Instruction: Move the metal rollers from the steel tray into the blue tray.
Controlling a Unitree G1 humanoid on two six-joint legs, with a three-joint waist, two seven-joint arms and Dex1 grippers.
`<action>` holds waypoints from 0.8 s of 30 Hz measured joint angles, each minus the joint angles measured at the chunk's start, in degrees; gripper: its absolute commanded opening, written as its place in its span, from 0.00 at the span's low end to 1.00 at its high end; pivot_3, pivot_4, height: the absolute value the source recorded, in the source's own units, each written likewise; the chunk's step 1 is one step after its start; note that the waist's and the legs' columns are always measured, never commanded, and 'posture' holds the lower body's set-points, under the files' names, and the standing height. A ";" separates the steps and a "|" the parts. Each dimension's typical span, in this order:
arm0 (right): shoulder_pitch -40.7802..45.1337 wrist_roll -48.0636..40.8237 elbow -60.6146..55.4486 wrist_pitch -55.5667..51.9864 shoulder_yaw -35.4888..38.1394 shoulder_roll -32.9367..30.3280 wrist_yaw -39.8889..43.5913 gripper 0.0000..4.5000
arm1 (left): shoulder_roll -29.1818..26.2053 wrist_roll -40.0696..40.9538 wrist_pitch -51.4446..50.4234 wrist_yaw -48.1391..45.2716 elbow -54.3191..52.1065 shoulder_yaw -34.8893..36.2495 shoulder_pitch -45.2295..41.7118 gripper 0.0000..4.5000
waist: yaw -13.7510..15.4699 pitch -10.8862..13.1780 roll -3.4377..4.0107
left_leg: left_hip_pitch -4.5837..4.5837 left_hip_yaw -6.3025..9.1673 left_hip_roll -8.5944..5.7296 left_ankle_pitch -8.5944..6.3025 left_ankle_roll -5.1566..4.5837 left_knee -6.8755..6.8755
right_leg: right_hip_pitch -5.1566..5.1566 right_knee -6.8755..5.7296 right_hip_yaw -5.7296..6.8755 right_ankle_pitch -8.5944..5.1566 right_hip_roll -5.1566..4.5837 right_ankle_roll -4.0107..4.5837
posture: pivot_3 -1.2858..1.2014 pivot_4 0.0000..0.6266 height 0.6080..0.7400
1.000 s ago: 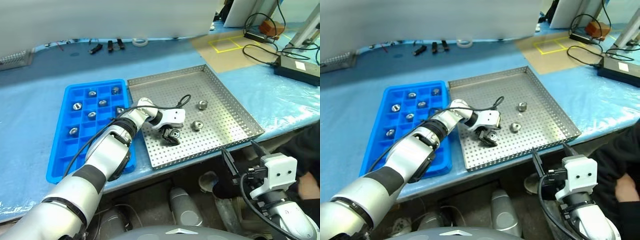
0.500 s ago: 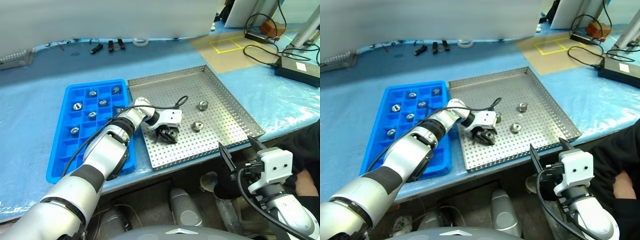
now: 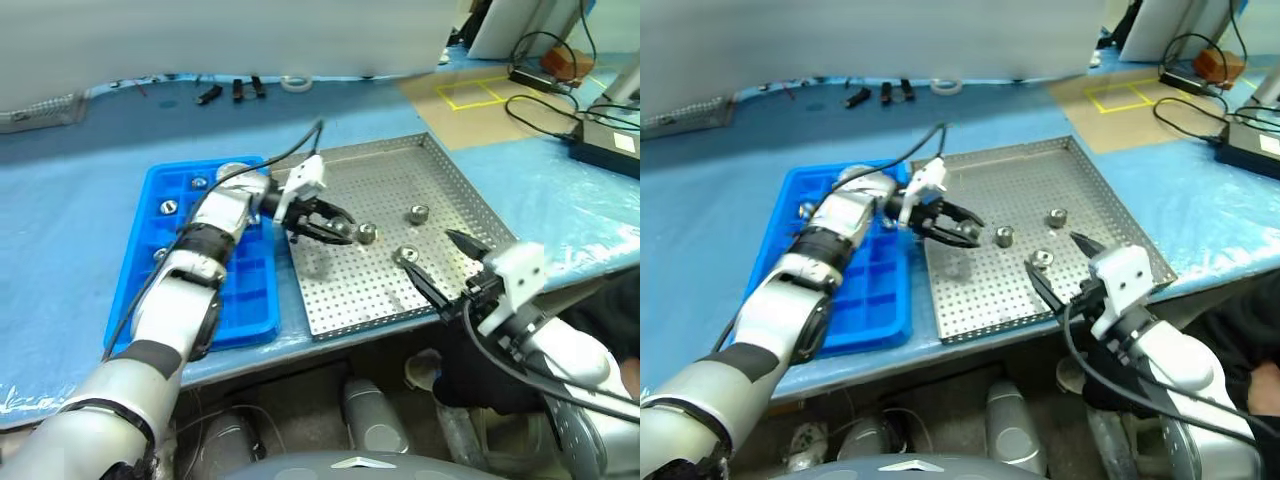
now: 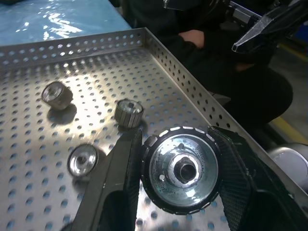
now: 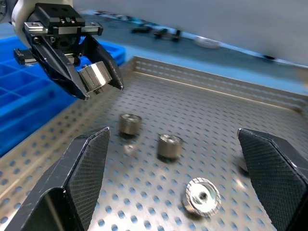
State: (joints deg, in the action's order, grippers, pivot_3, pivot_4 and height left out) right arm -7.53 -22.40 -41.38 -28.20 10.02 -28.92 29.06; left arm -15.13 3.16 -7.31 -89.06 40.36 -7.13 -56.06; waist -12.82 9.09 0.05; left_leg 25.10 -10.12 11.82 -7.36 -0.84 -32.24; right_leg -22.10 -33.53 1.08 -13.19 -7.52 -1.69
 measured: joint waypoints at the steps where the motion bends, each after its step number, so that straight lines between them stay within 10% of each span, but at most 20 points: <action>1: 2.82 -0.33 2.08 -0.02 -1.34 -0.56 1.54 1.00 | -1.63 0.20 -2.11 1.27 -3.83 0.15 2.95 0.40 | 0.97 0.06 0.07 | 0.01 0.02 0.04 0.05 -0.06 -0.01 | -0.05 -0.08 0.00 0.00 0.02 0.01 | 0.46 0.24 1.00; 12: 26.12 -0.68 23.31 3.73 -14.03 0.22 17.12 1.00 | -12.67 7.55 -24.31 21.10 -43.09 9.09 27.25 0.40 | 18.35 0.44 0.59 | 0.20 -0.20 0.13 0.25 0.21 0.15 | -0.20 -0.40 0.28 -0.21 0.01 0.39 | 0.61 0.24 1.00; 24: 34.55 0.98 31.78 7.50 -19.84 4.89 22.38 1.00 | -13.84 12.35 -31.66 38.55 -58.02 14.32 41.97 0.40 | 22.84 0.44 0.57 | 0.08 0.13 0.21 0.96 1.43 0.93 | -0.87 -1.29 0.25 -0.24 0.20 0.29 | 0.65 0.24 1.00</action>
State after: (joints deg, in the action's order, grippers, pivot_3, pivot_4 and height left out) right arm 27.02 -21.42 -9.59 -20.69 -9.83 -24.03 51.44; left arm -28.97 15.51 -38.97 -50.51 -17.66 7.19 -14.09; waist 10.02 9.53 0.62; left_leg 25.18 -9.99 12.03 -6.40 0.59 -31.31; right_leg -22.96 -34.82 1.33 -13.43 -7.32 -1.40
